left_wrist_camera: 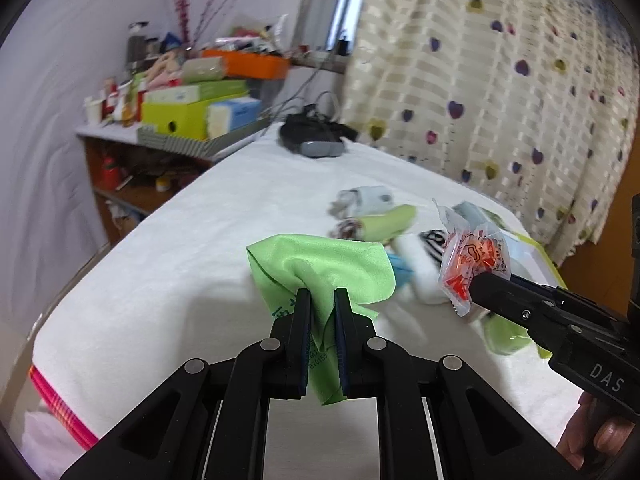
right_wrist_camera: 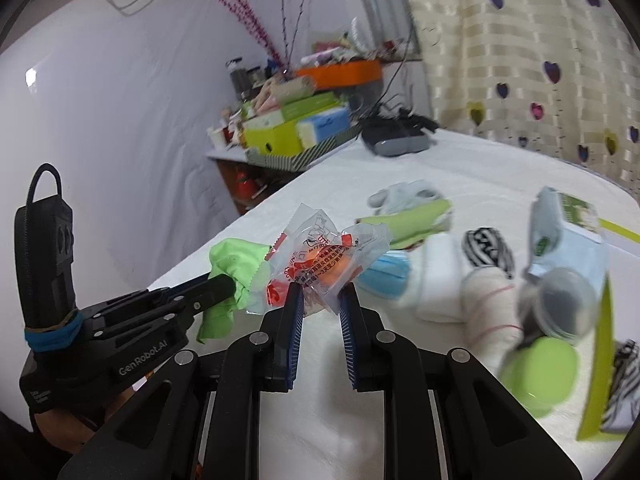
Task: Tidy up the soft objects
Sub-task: 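Carry the green cloth and earplug bag with both tools into the white box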
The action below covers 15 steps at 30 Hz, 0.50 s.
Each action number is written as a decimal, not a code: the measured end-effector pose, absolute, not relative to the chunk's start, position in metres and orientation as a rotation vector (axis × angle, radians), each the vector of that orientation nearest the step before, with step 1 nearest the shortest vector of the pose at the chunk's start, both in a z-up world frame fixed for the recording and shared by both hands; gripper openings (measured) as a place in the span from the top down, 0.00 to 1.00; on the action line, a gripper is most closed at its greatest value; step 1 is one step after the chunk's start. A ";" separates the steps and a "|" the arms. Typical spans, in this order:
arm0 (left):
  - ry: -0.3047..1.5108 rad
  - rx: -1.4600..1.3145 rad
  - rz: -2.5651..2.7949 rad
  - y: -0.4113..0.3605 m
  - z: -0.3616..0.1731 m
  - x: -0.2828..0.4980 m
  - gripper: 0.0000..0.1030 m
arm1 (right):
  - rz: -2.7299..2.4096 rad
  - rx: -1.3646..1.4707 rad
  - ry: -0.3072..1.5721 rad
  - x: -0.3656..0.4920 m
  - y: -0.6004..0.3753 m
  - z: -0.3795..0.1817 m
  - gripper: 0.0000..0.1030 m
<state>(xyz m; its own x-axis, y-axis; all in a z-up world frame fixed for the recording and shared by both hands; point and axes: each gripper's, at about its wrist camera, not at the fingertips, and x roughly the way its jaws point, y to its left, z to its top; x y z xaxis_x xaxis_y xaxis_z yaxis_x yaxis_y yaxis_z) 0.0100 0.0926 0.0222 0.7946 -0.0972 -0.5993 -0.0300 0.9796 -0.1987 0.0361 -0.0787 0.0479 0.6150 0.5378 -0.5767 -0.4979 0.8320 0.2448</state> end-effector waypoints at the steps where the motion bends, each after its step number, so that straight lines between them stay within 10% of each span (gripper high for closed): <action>1: 0.650 -0.198 -0.044 0.088 0.024 0.010 0.90 | 0.590 0.067 0.678 0.033 -0.084 0.050 0.81; 15: 0.625 -0.123 -0.180 0.019 0.048 0.006 0.90 | 0.485 0.129 0.606 0.004 -0.154 0.068 0.81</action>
<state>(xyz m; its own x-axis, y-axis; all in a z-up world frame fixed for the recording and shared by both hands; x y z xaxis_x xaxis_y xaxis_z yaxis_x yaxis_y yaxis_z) 0.0061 0.0191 0.0476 0.7962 -0.2045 -0.5694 0.1303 0.9770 -0.1687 0.0037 -0.1545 0.0684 0.7142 0.4733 -0.5156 -0.3991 0.8806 0.2555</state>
